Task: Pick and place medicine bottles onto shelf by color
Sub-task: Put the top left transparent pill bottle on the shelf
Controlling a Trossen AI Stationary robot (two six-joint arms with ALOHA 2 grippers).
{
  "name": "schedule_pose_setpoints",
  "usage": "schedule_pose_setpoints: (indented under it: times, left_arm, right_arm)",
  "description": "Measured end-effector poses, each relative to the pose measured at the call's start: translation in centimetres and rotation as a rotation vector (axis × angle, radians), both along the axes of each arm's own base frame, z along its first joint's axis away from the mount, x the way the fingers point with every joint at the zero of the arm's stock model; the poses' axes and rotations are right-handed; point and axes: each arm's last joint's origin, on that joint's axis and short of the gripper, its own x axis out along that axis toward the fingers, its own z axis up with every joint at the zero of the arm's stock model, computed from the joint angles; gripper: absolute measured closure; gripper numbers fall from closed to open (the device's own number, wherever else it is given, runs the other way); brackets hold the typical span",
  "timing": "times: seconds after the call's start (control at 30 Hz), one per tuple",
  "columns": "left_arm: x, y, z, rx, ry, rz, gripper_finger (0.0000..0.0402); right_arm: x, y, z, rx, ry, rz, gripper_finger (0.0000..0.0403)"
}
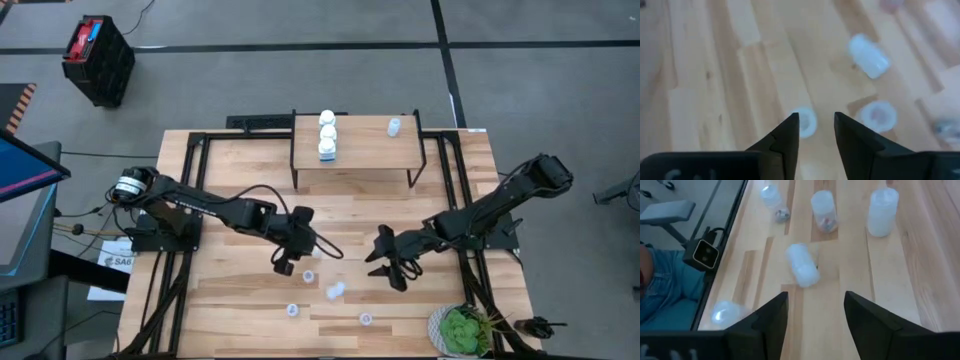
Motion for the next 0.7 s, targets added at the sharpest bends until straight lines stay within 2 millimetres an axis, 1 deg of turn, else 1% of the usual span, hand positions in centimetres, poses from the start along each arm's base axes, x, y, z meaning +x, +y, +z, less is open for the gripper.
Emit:
schedule_pose_setpoints:
  times: [0.23,0.37,0.53,0.6,0.7]
  left_arm:
    - [0.7,-1.0,0.8,-0.106,-0.104,0.047,0.02]
    - [0.9,-2.3,1.4,-0.141,-0.174,0.022,0.0165]
    - [0.6,-4.9,1.3,-0.089,-0.22,-0.034,0.0157]
    - [0.7,-6.0,1.3,-0.071,-0.267,-0.026,0.0157]
    - [0.4,-7.4,1.2,-0.075,-0.282,0.012,0.0157]
  right_arm:
    - [-0.4,-0.1,-0.8,-0.028,0.083,0.007,0.0193]
    - [-0.4,-0.1,-0.8,-0.018,0.09,-0.001,0.0196]
    - [-0.3,-0.1,-0.7,-0.008,0.07,-0.002,0.0202]
    - [-0.3,-0.1,-0.6,0.005,0.072,-0.012,0.0206]
    - [-0.2,0.0,-0.6,0.027,0.069,-0.026,0.0212]
